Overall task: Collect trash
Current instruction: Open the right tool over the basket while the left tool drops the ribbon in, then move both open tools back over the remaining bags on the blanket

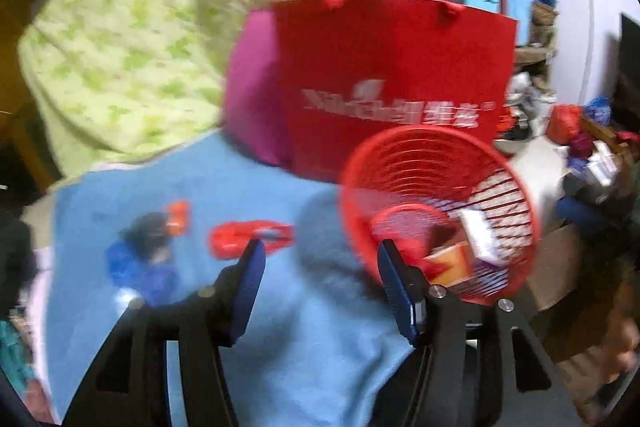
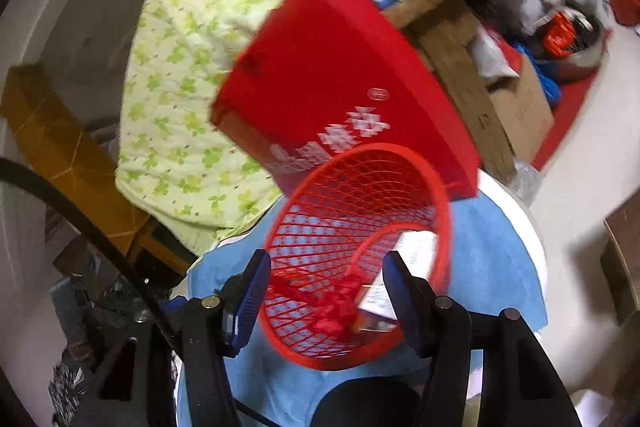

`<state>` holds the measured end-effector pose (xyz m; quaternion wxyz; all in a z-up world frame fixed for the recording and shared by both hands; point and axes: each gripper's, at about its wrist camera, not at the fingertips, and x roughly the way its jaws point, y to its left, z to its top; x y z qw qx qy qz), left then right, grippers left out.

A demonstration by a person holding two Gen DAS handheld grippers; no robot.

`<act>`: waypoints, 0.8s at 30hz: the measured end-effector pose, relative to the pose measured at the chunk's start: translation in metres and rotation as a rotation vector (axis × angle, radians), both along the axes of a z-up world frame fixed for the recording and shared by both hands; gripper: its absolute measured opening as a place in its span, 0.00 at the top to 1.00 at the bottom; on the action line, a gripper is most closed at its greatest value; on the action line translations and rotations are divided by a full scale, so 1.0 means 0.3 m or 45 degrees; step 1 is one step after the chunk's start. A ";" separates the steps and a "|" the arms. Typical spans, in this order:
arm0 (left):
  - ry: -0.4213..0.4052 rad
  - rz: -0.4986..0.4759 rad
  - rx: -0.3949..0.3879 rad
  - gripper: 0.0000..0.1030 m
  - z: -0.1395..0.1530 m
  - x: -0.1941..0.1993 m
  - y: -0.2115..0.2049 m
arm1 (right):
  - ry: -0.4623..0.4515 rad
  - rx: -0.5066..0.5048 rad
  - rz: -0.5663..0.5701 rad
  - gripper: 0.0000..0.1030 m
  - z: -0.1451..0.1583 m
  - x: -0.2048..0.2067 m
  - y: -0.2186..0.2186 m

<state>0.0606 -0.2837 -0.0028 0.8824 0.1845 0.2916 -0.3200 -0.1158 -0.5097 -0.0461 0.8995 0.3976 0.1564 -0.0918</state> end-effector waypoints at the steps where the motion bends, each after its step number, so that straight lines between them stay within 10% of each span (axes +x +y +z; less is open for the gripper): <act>1: -0.034 0.035 0.019 0.42 0.007 0.000 0.027 | -0.013 -0.022 0.025 0.40 0.022 0.010 0.025; 11: -0.213 0.292 0.033 0.39 0.077 0.031 0.308 | -0.047 -0.190 0.263 0.40 0.169 0.147 0.303; 24: -0.197 0.447 -0.031 0.39 0.078 0.095 0.565 | 0.025 -0.303 0.516 0.40 0.200 0.377 0.609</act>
